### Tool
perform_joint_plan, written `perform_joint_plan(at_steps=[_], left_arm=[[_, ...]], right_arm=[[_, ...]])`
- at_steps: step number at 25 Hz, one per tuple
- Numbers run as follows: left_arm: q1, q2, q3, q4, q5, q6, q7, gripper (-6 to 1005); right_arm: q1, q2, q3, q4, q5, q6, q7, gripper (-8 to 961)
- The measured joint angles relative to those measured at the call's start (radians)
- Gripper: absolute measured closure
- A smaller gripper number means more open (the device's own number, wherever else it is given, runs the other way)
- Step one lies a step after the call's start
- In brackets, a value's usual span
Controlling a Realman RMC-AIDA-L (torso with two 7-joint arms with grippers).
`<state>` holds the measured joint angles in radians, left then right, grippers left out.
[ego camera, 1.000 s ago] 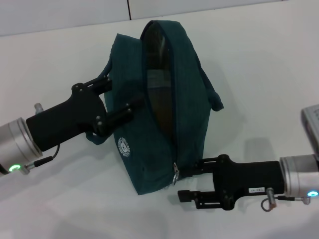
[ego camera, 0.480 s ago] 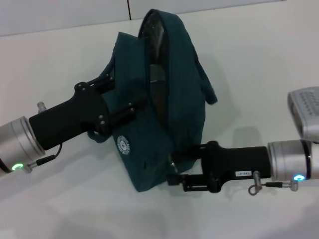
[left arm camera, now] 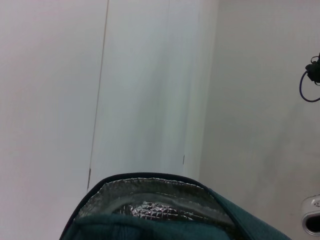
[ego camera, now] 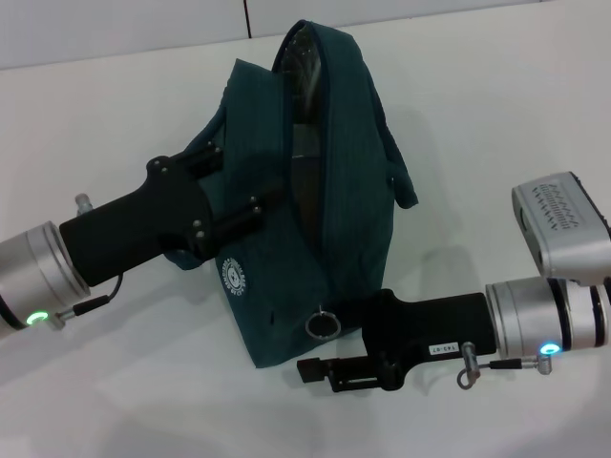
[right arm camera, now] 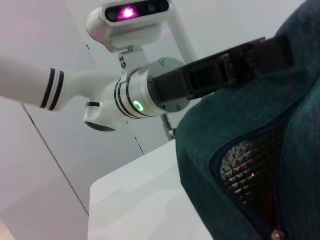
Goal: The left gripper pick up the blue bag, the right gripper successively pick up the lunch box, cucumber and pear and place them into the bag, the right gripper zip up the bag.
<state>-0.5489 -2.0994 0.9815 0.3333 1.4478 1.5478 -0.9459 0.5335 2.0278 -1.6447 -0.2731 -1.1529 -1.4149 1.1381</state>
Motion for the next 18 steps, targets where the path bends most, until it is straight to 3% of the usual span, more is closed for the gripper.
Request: perform_joint_plan(at_steps=[7,12,18], left_arm=[[0.001,0.001,0.000,0.000,0.000,0.001,0.001,375],[0.009,0.002,-0.003,0.000,0.000,0.007,0.025,375],[0.023,0.001,-0.001,-0.001,-0.025,0.015,0.038,374]], right_arm=[[-0.009,0.000,0.003,-0.008,0.012,0.013,0.002,430],[-0.034,0.000,-0.009,-0.059,0.053,0.093,-0.010,434],[-0.040,0.000,-0.071,-0.118,0.056,0.108,-0.068,663]])
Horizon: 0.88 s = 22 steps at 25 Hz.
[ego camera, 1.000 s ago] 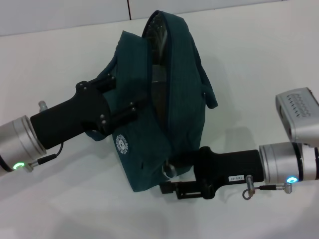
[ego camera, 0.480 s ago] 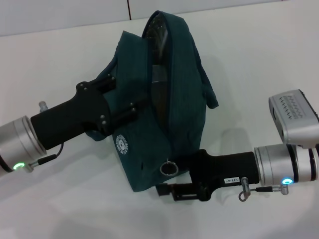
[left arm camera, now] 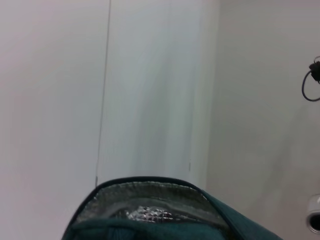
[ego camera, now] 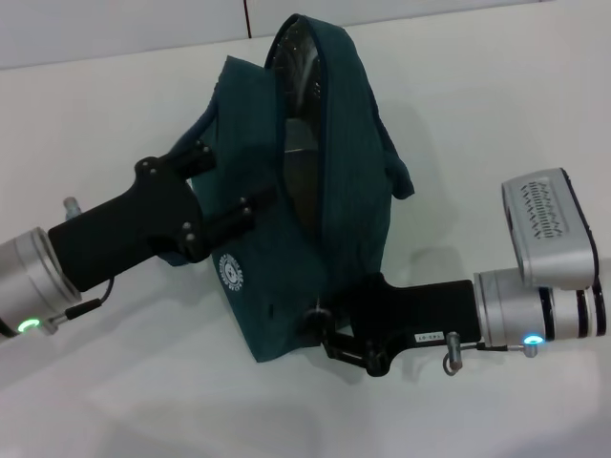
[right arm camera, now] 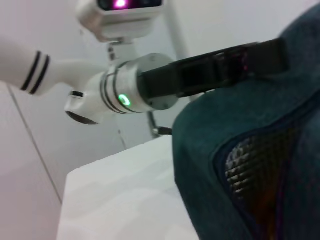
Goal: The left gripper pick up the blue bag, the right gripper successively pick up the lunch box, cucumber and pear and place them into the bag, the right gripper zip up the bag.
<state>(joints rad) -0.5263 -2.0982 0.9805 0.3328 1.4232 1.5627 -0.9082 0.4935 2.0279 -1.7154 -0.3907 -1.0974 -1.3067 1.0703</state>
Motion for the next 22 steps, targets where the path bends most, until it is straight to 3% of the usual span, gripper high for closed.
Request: perform_joint_plan(at_steps=[5,12,15,22], left_arm=[[0.024,0.002,-0.002,0.000,-0.058,0.011,0.013,373],[0.038,-0.001,-0.001,-0.029,-0.191,0.052,0.068,370],[0.029,-0.001,-0.001,-0.102,-0.282,0.066,0.124,371],[0.098,0.001,0.001,-0.151,-0.378,0.134,0.182,371]], right_arm=[[0.004,-0.002,-0.003,-0.030,0.000,-0.039,-0.028,879],[0.072,-0.005,-0.002,-0.058,-0.006,-0.029,-0.077,938],[0.080,-0.005,-0.001,-0.060,-0.006,-0.008,-0.100,945],[0.089,-0.007,0.011,-0.067,-0.002,-0.013,-0.115,944]])
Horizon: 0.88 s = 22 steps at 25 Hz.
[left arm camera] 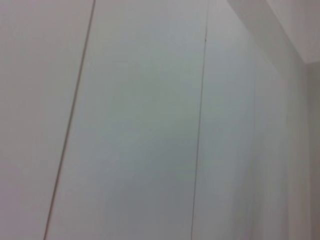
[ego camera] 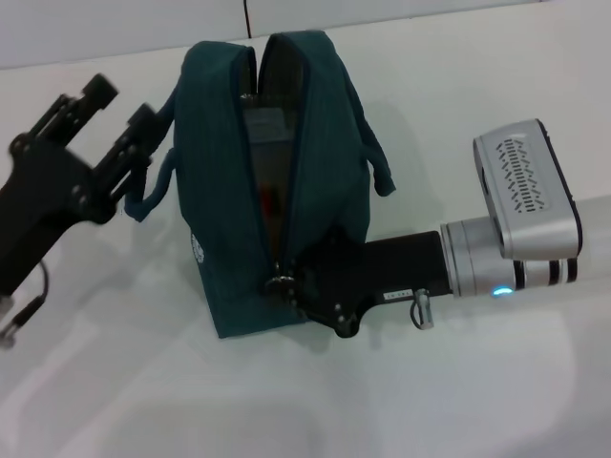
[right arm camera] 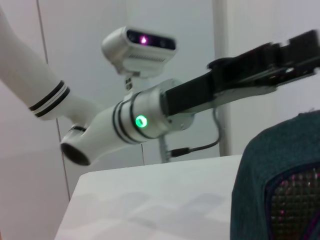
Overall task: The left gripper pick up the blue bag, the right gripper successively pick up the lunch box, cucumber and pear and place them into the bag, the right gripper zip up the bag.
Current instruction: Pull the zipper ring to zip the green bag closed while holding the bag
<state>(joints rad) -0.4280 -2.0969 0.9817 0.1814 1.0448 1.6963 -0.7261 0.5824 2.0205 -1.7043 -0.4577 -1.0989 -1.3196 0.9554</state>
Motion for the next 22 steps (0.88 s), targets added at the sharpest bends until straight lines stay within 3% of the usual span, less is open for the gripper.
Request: perform_joint_plan(at_steps=[9,13,22], left_arm=[[0.120,0.006,-0.002,-0.002,-0.003,0.020,0.024,373],[0.159,0.010,0.000,-0.004,0.016,-0.004,0.016,373],[0.195,0.006,0.009,-0.016,0.115,-0.085,0.016,374]], right_arm=[[0.020,0.007,0.005,-0.020,0.009,0.038,-0.006,941],[0.033,0.007,-0.003,-0.034,0.091,0.083,-0.008,940],[0.049,0.007,0.006,-0.068,0.146,0.096,-0.072,938]])
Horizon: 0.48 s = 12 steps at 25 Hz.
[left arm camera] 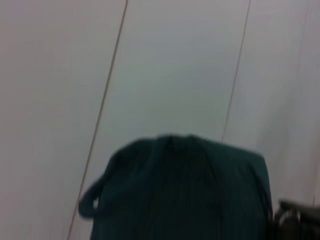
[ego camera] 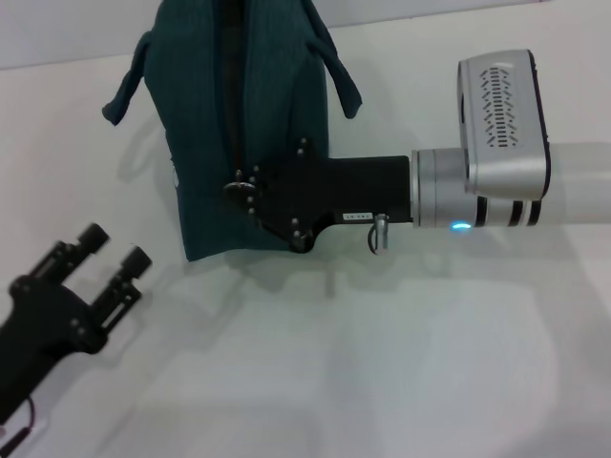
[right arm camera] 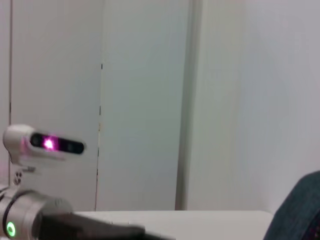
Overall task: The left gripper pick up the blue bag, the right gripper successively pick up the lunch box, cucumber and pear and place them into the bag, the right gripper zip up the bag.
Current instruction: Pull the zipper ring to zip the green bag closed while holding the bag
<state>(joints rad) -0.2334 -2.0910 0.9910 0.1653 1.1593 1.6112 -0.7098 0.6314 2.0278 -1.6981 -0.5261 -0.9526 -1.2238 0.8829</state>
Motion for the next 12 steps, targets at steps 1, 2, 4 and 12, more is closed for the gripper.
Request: perform_joint_plan(at_steps=[1,2,4,12], left_arm=[[-0.006,-0.001,0.012,-0.007,0.004,-0.019,0.001,375],[-0.009,-0.002,0.016,-0.010,0.004,-0.025,0.001,375],[-0.031,-0.002,0.037,-0.023,0.006,-0.044,0.002,376],[-0.138,-0.004,0.058,-0.089,0.013,-0.146,0.005,381]], right_arm=[[0.000,0.000,-0.001,-0.003,0.000,0.000,-0.001,937],[0.001,0.000,-0.001,-0.003,0.000,0.001,-0.001,937],[0.002,0.000,0.000,-0.002,0.004,0.003,-0.005,936],[-0.002,0.000,-0.004,0.005,0.025,0.008,-0.008,934]])
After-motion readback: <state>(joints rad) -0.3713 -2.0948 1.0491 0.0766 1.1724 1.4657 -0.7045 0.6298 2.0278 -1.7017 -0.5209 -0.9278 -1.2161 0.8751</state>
